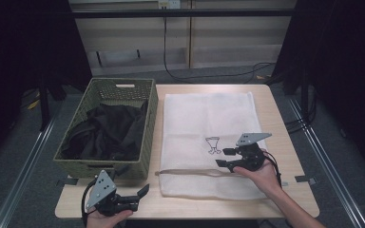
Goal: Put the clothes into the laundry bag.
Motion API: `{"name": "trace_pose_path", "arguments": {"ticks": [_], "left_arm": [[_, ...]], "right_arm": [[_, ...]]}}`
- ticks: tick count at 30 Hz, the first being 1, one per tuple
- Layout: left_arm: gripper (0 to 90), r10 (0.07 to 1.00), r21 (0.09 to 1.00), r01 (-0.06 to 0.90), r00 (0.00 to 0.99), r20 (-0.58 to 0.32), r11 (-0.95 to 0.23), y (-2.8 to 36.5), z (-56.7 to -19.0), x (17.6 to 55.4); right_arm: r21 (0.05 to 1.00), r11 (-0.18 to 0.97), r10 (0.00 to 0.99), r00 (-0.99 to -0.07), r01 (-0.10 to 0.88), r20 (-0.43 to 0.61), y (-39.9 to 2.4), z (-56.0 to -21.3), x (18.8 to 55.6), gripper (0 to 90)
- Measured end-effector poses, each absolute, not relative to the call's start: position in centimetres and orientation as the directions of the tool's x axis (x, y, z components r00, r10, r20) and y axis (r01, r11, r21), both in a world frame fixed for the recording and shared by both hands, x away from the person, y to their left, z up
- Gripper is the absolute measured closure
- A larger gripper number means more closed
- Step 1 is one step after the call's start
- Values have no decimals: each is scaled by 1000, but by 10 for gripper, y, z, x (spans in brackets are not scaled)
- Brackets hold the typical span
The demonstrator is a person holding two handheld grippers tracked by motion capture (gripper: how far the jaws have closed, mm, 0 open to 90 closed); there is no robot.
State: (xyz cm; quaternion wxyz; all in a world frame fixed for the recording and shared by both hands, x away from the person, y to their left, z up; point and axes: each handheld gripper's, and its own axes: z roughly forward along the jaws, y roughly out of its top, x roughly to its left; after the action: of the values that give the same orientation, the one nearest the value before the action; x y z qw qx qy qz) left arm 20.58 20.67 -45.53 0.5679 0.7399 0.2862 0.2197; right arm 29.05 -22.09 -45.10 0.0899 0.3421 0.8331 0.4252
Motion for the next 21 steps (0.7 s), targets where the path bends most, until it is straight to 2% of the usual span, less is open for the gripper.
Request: {"name": "trace_pose_path", "arguments": {"ticks": [9,21], "left_arm": [[92,664,964,164,747,17,-208,206,-455,205],[91,664,963,163,748,23,-216,207,-454,205]], "right_arm": [[689,495,632,-764,530,133,-205,-481,303,404],[627,575,634,-771,525,64,-198,-494,299,410]]}}
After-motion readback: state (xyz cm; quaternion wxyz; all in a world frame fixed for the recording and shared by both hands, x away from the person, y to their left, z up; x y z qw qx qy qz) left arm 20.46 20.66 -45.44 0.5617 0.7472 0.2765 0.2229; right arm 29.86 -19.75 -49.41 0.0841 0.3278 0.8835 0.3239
